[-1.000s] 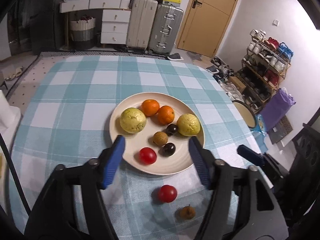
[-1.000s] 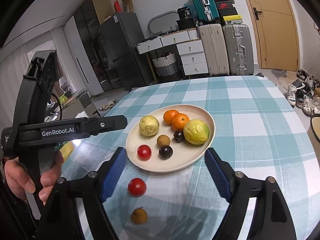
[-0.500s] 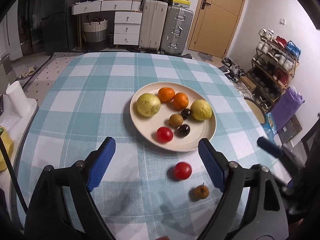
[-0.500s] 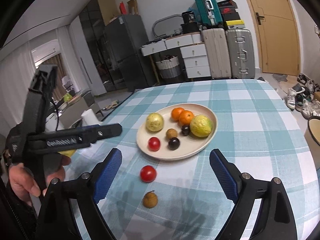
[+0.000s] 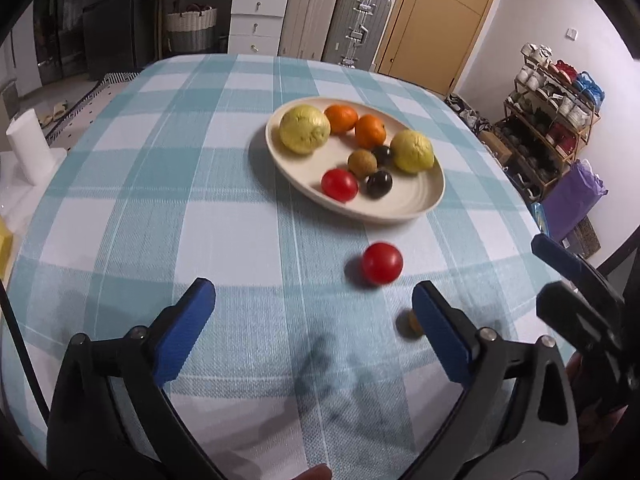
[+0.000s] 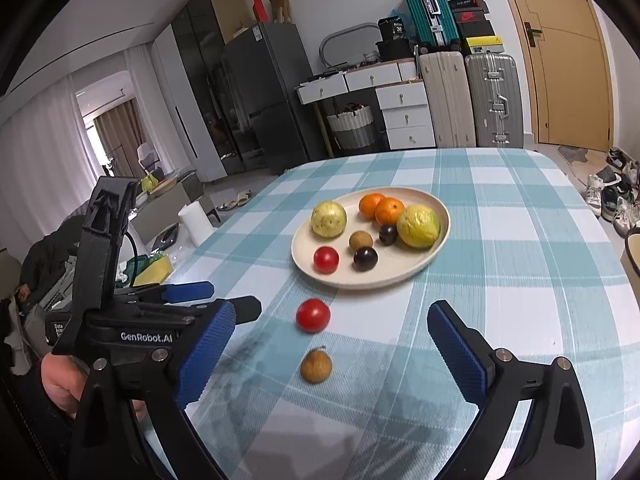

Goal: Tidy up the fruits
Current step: 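Withdraw both tools from the plate toward the remaining pear and tomato, then close the right gripper on the small brown pear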

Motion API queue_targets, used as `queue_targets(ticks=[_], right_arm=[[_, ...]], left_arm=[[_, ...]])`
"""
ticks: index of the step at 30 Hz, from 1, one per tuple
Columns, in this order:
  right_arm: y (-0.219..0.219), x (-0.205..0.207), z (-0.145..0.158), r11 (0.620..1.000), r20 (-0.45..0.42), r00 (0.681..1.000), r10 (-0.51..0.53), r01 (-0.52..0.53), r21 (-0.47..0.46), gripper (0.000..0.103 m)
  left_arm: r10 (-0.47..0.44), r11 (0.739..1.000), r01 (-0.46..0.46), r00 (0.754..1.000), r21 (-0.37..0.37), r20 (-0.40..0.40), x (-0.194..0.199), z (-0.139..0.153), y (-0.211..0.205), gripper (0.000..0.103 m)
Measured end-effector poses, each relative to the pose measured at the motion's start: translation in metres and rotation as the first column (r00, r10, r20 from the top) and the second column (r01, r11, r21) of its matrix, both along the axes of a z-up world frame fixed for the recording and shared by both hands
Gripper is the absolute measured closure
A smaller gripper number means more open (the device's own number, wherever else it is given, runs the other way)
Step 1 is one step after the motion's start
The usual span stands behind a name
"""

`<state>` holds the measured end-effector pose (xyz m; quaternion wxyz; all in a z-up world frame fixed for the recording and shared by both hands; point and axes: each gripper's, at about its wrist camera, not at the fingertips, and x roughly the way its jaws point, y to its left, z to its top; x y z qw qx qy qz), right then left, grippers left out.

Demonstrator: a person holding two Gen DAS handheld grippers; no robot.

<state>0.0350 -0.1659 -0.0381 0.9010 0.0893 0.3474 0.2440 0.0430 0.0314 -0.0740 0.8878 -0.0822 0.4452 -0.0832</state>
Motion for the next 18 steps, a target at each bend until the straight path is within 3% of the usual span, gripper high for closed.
queue_targets(ticks=[18], right_arm=[[0.023, 0.000, -0.034, 0.994, -0.124, 0.987, 0.100, -0.105, -0.036, 0.004]], left_arm=[[0.006, 1.000, -0.007, 0.999, -0.027, -0.044, -0.022, -0.017, 0.020, 0.003]])
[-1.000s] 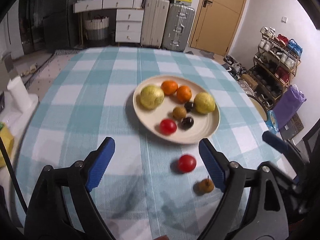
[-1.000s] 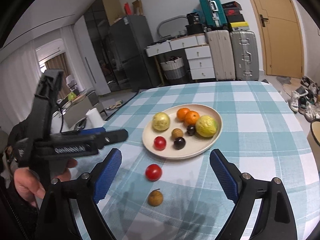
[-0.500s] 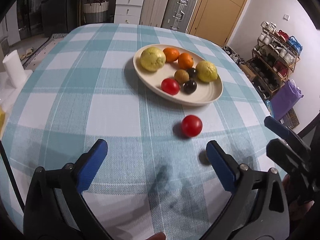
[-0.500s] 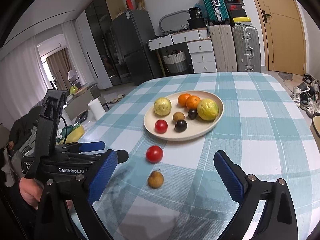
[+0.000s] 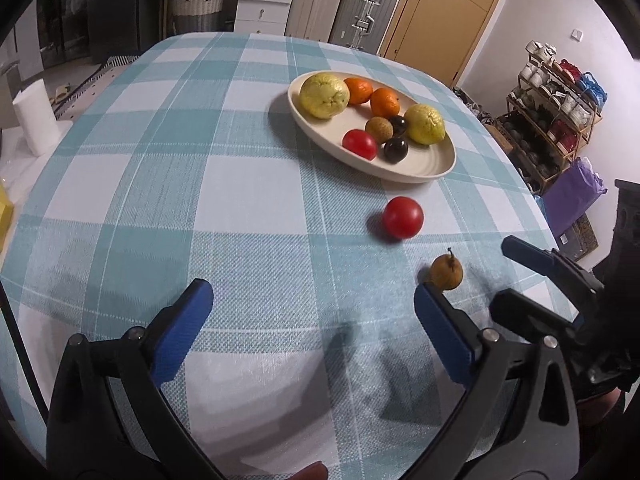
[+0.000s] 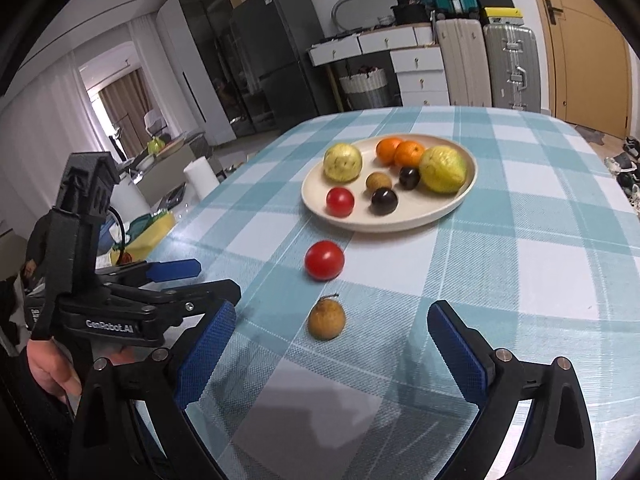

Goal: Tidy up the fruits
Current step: 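Close the right gripper on the small brown pear, then hold the pear in the right tool while the left gripper grasps the red tomato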

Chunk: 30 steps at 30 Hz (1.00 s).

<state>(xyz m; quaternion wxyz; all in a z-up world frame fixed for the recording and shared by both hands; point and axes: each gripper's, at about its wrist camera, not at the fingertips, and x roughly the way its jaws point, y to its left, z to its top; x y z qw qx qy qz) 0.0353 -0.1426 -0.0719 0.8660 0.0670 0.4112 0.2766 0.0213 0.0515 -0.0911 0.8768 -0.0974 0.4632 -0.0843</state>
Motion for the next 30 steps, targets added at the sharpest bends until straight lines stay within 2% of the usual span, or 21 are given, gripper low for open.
queue_targets(ticks=[4, 6, 9, 11, 16, 18, 21, 26, 30], right_arm=[[0.010, 0.001, -0.006, 1.000, -0.013, 1.000, 0.019, -0.020, -0.014, 0.004], [0.015, 0.003, -0.010, 0.999, -0.024, 1.000, 0.009, -0.010, -0.051, 0.005], [0.018, 0.008, -0.014, 0.998, -0.043, 0.999, 0.014, -0.017, -0.059, 0.022], [0.021, 0.010, -0.016, 0.997, -0.050, 0.999, 0.015, -0.019, -0.071, 0.024], [0.028, 0.012, -0.022, 0.994, -0.075, 0.997, 0.027, -0.035, -0.105, 0.056], [0.027, 0.012, -0.023, 0.994, -0.073, 0.997, 0.016, -0.024, -0.109, 0.060], [0.024, 0.013, -0.025, 0.994, -0.080, 0.997, 0.004, -0.012, -0.107, 0.078], [0.021, 0.014, -0.024, 0.995, -0.074, 0.997, -0.016, 0.008, -0.104, 0.078], [0.013, 0.014, -0.017, 0.997, -0.061, 0.998, -0.032, 0.028, -0.069, 0.078]], left_arm=[[0.001, 1.000, -0.001, 1.000, -0.004, -0.006, 0.001, -0.003, 0.003, 0.003], [0.007, 1.000, -0.008, 1.000, -0.023, -0.013, 0.003, -0.004, 0.007, 0.003], [0.012, 0.999, -0.013, 1.000, -0.032, -0.009, 0.006, -0.004, 0.010, 0.003], [0.015, 0.999, -0.015, 1.000, -0.033, -0.005, 0.006, -0.003, 0.011, 0.003], [0.031, 0.998, -0.032, 0.999, -0.047, -0.022, 0.009, -0.007, 0.016, 0.003], [0.035, 0.997, -0.037, 0.999, -0.062, -0.036, 0.011, -0.010, 0.019, 0.003], [0.029, 0.998, -0.031, 0.999, -0.062, -0.031, 0.012, -0.010, 0.019, 0.003], [0.025, 0.998, -0.025, 1.000, -0.065, -0.009, 0.012, -0.005, 0.017, 0.003], [-0.002, 0.999, 0.003, 1.000, -0.040, 0.020, 0.013, 0.002, 0.009, 0.003]])
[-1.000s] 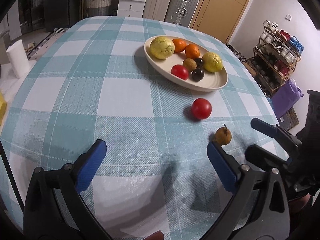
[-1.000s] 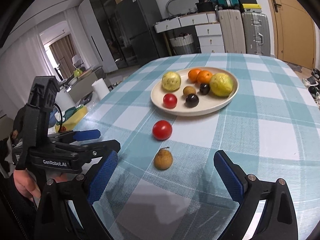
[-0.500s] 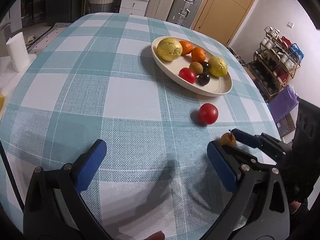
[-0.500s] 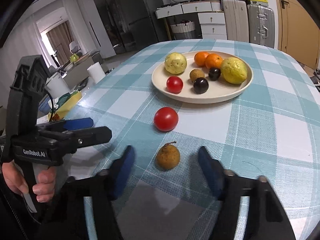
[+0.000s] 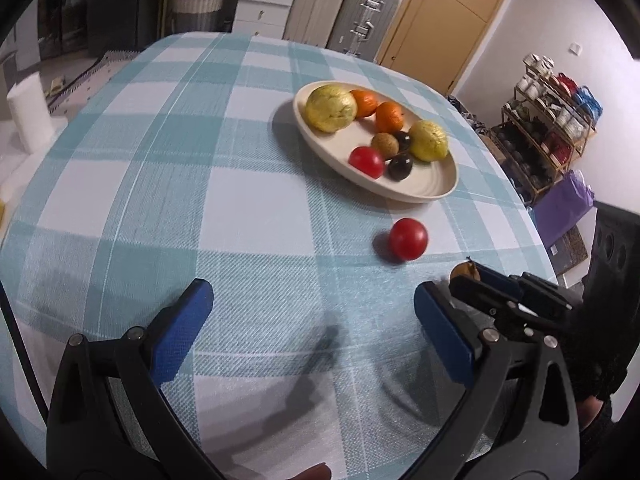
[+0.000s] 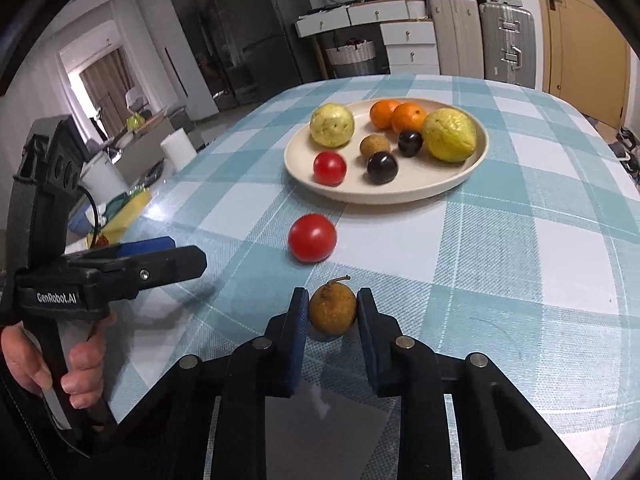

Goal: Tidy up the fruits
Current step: 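Hold the pear in the right tool while the left gripper grasps the red tomato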

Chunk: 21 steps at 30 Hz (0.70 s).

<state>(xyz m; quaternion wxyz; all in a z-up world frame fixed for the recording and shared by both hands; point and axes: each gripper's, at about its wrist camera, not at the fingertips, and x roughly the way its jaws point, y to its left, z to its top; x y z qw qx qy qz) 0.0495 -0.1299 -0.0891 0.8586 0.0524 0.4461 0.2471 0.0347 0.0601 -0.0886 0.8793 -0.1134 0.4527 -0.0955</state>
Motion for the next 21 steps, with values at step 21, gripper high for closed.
queue_targets(ticks=[21], right_arm=[[-0.060, 0.011, 0.017, 0.992, 0.057, 0.994, -0.095, 0.089, 0.093, 0.078]], left_arm=[[-0.132, 0.984, 0.132, 0.991, 0.120, -0.013, 0.053, -0.002, -0.074, 0.003]])
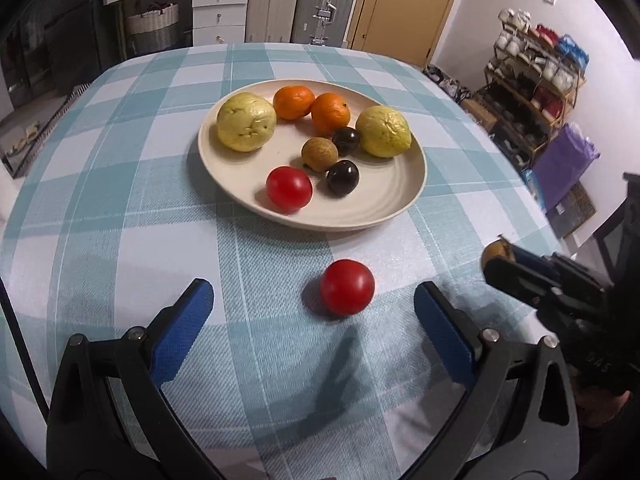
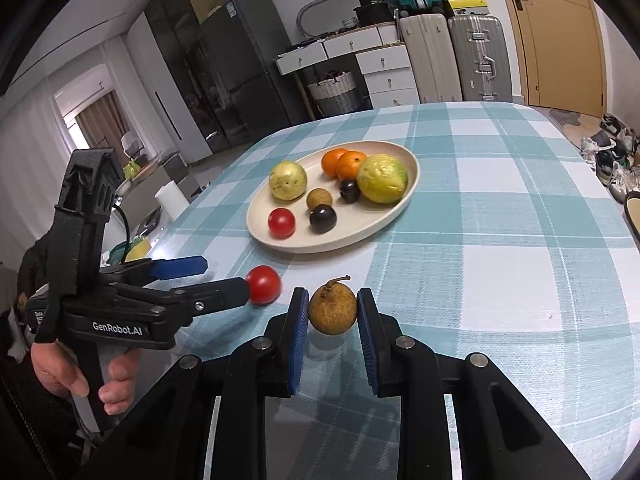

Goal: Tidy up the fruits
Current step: 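Hold the pear in the right tool while the left gripper grasps the red tomato, then carry the tomato with the left tool while the right tool carries the pear over the plate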

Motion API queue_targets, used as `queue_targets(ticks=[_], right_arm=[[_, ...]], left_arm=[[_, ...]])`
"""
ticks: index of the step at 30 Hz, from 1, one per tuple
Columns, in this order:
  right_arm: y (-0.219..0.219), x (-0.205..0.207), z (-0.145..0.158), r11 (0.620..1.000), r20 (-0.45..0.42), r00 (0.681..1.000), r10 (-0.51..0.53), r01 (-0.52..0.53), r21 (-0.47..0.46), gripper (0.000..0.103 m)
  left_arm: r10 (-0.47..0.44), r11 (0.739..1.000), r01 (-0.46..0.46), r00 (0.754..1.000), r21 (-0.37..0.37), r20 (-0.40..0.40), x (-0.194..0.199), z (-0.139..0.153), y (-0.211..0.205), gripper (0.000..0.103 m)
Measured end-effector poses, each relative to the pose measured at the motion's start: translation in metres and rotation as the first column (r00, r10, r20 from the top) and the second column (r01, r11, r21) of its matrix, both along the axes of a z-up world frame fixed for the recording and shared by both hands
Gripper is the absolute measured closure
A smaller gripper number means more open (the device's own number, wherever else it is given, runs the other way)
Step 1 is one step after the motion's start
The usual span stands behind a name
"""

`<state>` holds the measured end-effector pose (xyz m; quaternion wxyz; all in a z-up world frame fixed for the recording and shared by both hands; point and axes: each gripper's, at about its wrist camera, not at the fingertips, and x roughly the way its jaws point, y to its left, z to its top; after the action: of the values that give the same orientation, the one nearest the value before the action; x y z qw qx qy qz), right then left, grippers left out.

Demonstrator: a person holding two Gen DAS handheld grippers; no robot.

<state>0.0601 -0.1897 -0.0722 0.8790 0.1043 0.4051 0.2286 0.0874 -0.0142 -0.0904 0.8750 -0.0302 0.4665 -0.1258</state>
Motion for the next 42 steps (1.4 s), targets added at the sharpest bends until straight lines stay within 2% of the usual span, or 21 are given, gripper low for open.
queue_targets(ticks=[2, 5, 7, 9, 11, 15, 17, 27, 35, 42], right_arm=[[-0.003, 0.001, 0.000, 1.000, 0.002, 1.000, -0.001, 0.001, 0.003, 0.078], [-0.007, 0.002, 0.000, 1.000, 0.003, 1.000, -0.003, 0.003, 0.018, 0.078], [-0.009, 0.004, -0.001, 1.000, 0.001, 1.000, -0.002, 0.002, 0.022, 0.078], [-0.009, 0.005, -0.002, 1.000, -0.002, 1.000, -0.003, 0.003, 0.023, 0.078], [-0.011, 0.006, -0.002, 0.999, -0.006, 1.000, -0.002, 0.002, 0.036, 0.078], [-0.011, 0.006, -0.001, 0.999, 0.002, 1.000, -0.002, 0.002, 0.037, 0.078], [-0.009, 0.005, 0.000, 0.999, 0.004, 1.000, 0.002, -0.002, 0.035, 0.078], [0.002, 0.006, 0.003, 1.000, 0.010, 1.000, 0.023, -0.023, 0.014, 0.078], [0.013, 0.010, 0.005, 0.999, 0.005, 0.999, 0.040, -0.040, -0.003, 0.078], [0.032, 0.025, 0.018, 0.997, 0.039, 0.996, 0.079, -0.079, -0.012, 0.078]], left_arm=[[-0.021, 1.000, 0.022, 1.000, 0.013, -0.015, 0.005, -0.003, -0.006, 0.007], [-0.048, 0.999, 0.048, 0.999, 0.021, -0.014, 0.007, -0.003, -0.014, 0.028], [-0.057, 0.997, 0.058, 0.998, 0.043, -0.018, 0.009, -0.005, -0.019, 0.034], [-0.064, 0.997, 0.066, 0.997, 0.042, -0.043, 0.012, -0.008, -0.020, 0.062], [-0.071, 0.997, 0.073, 0.995, 0.021, -0.071, 0.015, -0.012, -0.019, 0.076], [-0.078, 0.997, 0.077, 0.995, -0.014, -0.062, 0.010, -0.008, -0.015, 0.077], [-0.078, 0.997, 0.078, 0.995, -0.002, -0.058, 0.009, -0.006, -0.014, 0.077], [-0.062, 0.998, 0.060, 0.996, -0.029, -0.067, 0.004, -0.004, -0.002, 0.077], [-0.028, 0.995, 0.024, 0.999, -0.093, -0.039, 0.000, 0.008, 0.021, 0.077], [-0.022, 0.991, 0.018, 0.999, -0.134, -0.030, 0.009, 0.023, 0.040, 0.077]])
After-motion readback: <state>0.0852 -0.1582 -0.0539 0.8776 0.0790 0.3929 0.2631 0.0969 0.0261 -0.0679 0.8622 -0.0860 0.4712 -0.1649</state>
